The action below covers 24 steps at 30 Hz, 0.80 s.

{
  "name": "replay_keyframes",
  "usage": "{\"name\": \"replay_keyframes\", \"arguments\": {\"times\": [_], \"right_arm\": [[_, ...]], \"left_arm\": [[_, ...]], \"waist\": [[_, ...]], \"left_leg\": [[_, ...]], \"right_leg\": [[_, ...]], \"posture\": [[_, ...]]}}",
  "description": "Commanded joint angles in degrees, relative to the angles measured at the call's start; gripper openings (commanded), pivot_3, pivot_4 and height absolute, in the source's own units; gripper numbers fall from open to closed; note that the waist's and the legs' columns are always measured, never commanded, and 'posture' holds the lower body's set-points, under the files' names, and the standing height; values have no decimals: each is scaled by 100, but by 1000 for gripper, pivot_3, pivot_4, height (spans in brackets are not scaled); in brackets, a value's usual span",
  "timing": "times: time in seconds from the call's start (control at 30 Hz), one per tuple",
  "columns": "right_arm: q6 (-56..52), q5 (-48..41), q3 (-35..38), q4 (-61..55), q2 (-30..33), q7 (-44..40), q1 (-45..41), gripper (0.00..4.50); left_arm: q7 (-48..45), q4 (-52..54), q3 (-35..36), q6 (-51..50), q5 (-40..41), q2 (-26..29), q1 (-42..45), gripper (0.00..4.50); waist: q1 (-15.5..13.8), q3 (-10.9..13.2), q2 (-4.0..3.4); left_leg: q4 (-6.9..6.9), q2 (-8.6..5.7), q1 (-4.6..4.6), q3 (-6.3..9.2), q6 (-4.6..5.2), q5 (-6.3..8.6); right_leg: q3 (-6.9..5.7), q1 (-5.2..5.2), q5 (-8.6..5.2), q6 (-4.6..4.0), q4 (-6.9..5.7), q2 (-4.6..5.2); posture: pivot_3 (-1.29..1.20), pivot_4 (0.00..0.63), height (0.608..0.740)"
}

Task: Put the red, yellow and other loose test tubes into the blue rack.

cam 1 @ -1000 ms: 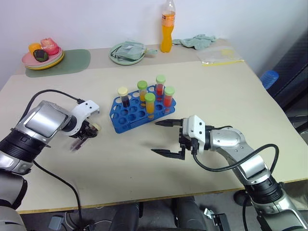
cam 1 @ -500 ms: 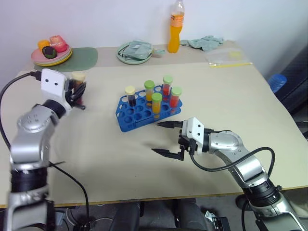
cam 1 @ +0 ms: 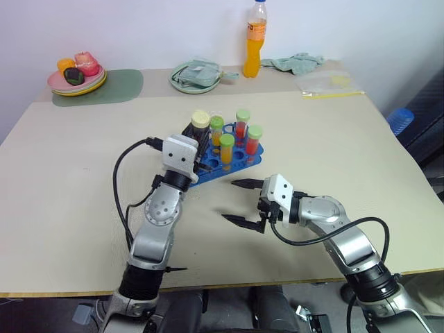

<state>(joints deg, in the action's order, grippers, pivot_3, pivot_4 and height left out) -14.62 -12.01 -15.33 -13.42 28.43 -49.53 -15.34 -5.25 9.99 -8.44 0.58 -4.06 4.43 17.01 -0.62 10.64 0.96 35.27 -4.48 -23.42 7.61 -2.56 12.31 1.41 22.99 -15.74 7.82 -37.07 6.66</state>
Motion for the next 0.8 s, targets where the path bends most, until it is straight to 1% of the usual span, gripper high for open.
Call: {"name": "replay_keyframes", "arguments": {"times": [0.03,0.2,0.37,0.67,0.8], "right_arm": [[-14,-39,125,-275,-9,96,95,4500],[-53,-71,131,-315,-17,139,130,4500],[-52,-81,94,-282,-39,122,108,4500],[-33,-73,40,-170,-96,37,44,4500],[-45,-80,36,-162,-122,13,45,4500]], "left_arm": [[41,-95,-15,-57,-137,-28,187,785],[-87,-25,-42,-213,-176,12,119,785],[-244,66,62,-488,157,-127,1,785],[-327,172,46,-884,100,-27,-84,785],[-253,137,11,-1007,-103,52,-90,785]], "waist": [[-4,0,0],[5,0,0],[2,0,0],[3,-1,0],[4,-2,-1]], "left_leg": [[0,0,0,0,0,0],[-1,0,0,1,1,0],[0,0,0,2,1,0],[0,0,1,2,0,0],[-1,0,1,2,0,0]], "right_leg": [[0,0,0,0,0,0],[0,1,0,0,-1,-1],[-1,0,0,1,0,-1],[-1,-1,0,1,0,-1],[-1,-2,0,0,0,-1]], "posture": [[0,150,740],[0,150,740],[0,150,740],[0,150,740],[0,150,740]]}}
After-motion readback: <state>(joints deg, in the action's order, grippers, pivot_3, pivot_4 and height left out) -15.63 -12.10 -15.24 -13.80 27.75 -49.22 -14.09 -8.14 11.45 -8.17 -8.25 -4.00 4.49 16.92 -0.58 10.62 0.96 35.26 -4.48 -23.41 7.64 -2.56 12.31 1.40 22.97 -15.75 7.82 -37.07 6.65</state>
